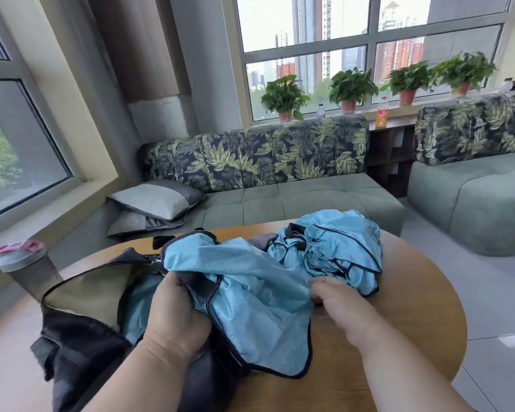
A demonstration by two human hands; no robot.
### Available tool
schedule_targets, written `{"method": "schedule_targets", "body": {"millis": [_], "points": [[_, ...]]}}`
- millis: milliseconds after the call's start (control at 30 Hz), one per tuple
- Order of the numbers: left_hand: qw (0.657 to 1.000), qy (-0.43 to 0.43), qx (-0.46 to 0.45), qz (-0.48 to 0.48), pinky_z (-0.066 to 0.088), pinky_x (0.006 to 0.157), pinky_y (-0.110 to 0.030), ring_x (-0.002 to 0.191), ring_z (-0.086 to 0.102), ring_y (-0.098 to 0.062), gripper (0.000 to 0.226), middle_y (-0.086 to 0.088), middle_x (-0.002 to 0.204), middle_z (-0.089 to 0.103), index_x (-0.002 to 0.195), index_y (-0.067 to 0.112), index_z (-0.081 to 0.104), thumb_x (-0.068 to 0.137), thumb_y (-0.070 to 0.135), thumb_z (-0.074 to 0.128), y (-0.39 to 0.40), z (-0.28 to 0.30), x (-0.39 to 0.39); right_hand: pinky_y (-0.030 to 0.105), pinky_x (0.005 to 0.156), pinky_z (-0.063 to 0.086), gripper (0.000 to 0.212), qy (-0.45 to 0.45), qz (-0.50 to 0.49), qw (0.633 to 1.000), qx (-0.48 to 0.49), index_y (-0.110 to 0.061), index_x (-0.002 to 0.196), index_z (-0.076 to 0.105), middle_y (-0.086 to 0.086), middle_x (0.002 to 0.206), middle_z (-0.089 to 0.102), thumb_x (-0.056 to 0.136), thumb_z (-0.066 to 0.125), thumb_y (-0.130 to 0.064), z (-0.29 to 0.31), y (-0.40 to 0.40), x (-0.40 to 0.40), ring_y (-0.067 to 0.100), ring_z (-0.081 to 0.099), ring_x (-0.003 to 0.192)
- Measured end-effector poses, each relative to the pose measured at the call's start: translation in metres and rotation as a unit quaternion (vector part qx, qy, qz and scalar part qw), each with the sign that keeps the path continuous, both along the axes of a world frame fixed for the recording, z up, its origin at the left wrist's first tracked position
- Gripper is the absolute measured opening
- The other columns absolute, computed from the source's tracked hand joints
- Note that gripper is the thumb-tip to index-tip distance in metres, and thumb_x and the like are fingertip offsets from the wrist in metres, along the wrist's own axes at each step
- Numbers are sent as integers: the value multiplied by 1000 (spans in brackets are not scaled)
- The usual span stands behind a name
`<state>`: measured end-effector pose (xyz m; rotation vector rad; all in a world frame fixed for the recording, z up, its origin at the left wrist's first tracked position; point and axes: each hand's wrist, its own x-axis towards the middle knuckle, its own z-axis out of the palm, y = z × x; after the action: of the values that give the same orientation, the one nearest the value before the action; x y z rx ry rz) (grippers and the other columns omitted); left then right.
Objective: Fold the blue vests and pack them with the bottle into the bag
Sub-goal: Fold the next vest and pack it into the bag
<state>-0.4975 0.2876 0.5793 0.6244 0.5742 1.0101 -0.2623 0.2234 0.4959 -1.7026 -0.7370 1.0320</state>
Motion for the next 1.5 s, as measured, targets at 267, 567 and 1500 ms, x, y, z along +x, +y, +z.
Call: {"method": "schedule_targets", "body": {"millis": [267, 567, 1500], "points": [[1000, -12, -15, 11, 65, 77, -49, 97, 78, -35, 46, -22, 121, 74, 102, 3, 84, 103, 28, 45, 5, -6, -3, 16, 68, 44, 77, -141, 103, 983, -63, -32, 164, 28, -6, 142, 56, 96, 63, -27, -19, 5, -10, 1, 60, 95], [992, 93, 74, -48, 52, 108, -57, 120, 68, -45, 37, -30, 131, 68, 128, -2, 69, 95, 5, 54, 2, -19, 0, 34, 98, 51, 51, -49, 8, 996, 73, -46, 137, 58, -14, 130, 61, 99, 48, -13, 3, 10, -13, 7, 61, 114], [908, 397, 125, -46, 55, 98, -51, 93, 70, -36, 38, -15, 93, 76, 104, 10, 78, 78, 23, 53, 9, -43, 2, 34, 82, 53, 44, 106, -130, 947, 275, -12, 104, 69, 1, 87, 73, 89, 46, 22, 21, 5, 4, 14, 65, 83]]}}
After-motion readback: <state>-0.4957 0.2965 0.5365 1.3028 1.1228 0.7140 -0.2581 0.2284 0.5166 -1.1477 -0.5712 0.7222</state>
